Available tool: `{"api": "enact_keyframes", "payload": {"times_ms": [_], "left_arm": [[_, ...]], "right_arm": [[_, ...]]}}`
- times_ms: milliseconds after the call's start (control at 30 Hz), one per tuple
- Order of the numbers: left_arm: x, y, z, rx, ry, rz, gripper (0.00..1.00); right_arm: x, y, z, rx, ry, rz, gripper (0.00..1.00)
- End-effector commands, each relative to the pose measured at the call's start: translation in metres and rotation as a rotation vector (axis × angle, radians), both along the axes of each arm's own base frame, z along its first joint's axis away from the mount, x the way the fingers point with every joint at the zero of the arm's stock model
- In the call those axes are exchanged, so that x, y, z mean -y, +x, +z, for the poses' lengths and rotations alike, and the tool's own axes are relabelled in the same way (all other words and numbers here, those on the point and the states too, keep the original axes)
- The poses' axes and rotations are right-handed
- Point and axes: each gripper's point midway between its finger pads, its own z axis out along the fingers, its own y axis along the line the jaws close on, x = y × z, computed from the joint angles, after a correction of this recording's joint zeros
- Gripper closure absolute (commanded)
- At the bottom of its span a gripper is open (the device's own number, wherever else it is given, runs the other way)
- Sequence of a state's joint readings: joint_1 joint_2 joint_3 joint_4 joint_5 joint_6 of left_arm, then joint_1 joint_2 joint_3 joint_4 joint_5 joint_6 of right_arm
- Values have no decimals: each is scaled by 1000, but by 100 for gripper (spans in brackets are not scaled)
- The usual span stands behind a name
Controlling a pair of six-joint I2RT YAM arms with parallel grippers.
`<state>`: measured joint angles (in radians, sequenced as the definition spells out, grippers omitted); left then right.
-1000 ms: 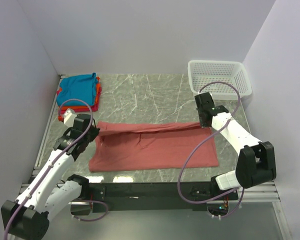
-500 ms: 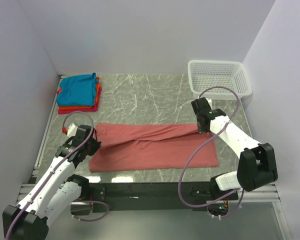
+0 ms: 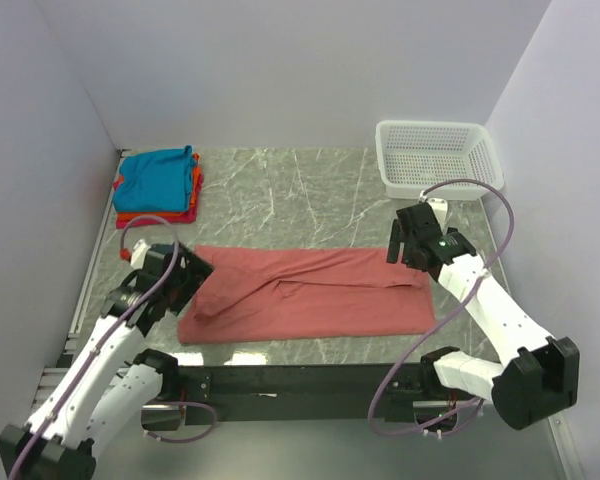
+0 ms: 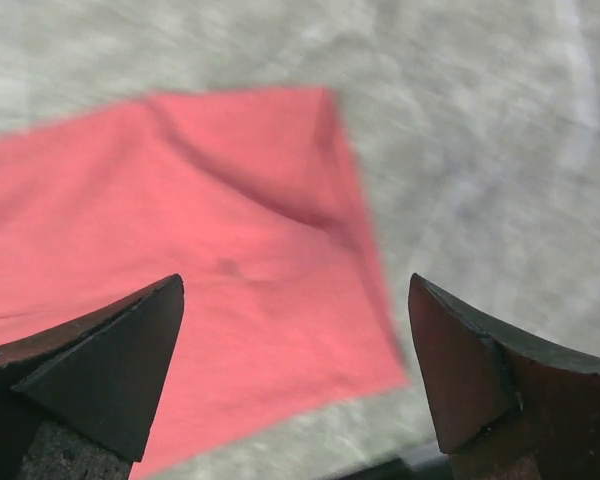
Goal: Fold and stack the t-shirts
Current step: Fold the tshirt
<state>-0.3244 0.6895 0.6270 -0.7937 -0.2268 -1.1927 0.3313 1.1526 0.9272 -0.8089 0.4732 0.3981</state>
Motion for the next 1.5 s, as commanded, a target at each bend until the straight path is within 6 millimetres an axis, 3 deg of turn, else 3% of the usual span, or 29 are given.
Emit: {"api": "enact_keyframes", "payload": {"times_ms": [0, 133, 167, 200, 267, 300, 433, 467, 567, 600, 700, 833, 933, 1067, 1133, 1167, 1267, 1300, 1433, 1467], "left_arm": [[24, 35, 22, 96, -31, -105, 1], [43, 58, 7, 60, -1, -197, 1], [47, 65, -5, 27, 13, -210, 1], [52, 73, -6, 42, 5, -220, 1], [58, 82, -16, 28, 4, -238, 0], [61, 88, -29, 0, 5, -246, 1], [58, 96, -62, -97, 55, -222, 1], [56, 96, -72, -135, 67, -214, 0], [52, 97, -89, -173, 93, -205, 1], [48, 97, -94, -188, 105, -192, 1], [25, 94, -109, -258, 154, -117, 1], [-4, 94, -116, -290, 181, -39, 1], [-18, 99, -109, -278, 206, -5, 0], [-22, 111, -99, -260, 221, -3, 1], [-17, 118, -96, -242, 209, -29, 0], [-14, 122, -94, -232, 203, -37, 1], [-5, 134, -93, -210, 179, -73, 1], [-2, 138, -93, -205, 170, -87, 1], [25, 165, -89, -162, 126, -159, 1], [29, 166, -99, -189, 132, -167, 1]], "right_arm": [[-30, 26, 24, 190, 196, 29, 1], [-79, 46, 17, 244, 408, 215, 1], [-80, 48, 14, 231, 418, 208, 1], [-82, 52, 0, 185, 419, 194, 1], [-75, 58, -9, 132, 407, 138, 1], [-73, 59, -27, 66, 407, 92, 3], [-72, 61, -64, -47, 481, 52, 6], [-82, 57, -71, -81, 556, 75, 8], [-71, 53, -99, -149, 618, 14, 8], [-58, 53, -103, -150, 618, -32, 8], [-34, 51, -110, -151, 592, -109, 8], [10, 49, -116, -140, 559, -234, 8], [31, 48, -113, -126, 519, -283, 8], [45, 60, -80, -21, 481, -268, 7], [39, 67, -65, 34, 499, -209, 7], [24, 69, -50, 72, 541, -130, 7], [-3, 68, -32, 128, 551, 24, 5], [-26, 67, -30, 117, 542, 104, 5], [-81, 53, -41, 34, 530, 248, 4], [-90, 50, -51, 1, 553, 235, 4]]}}
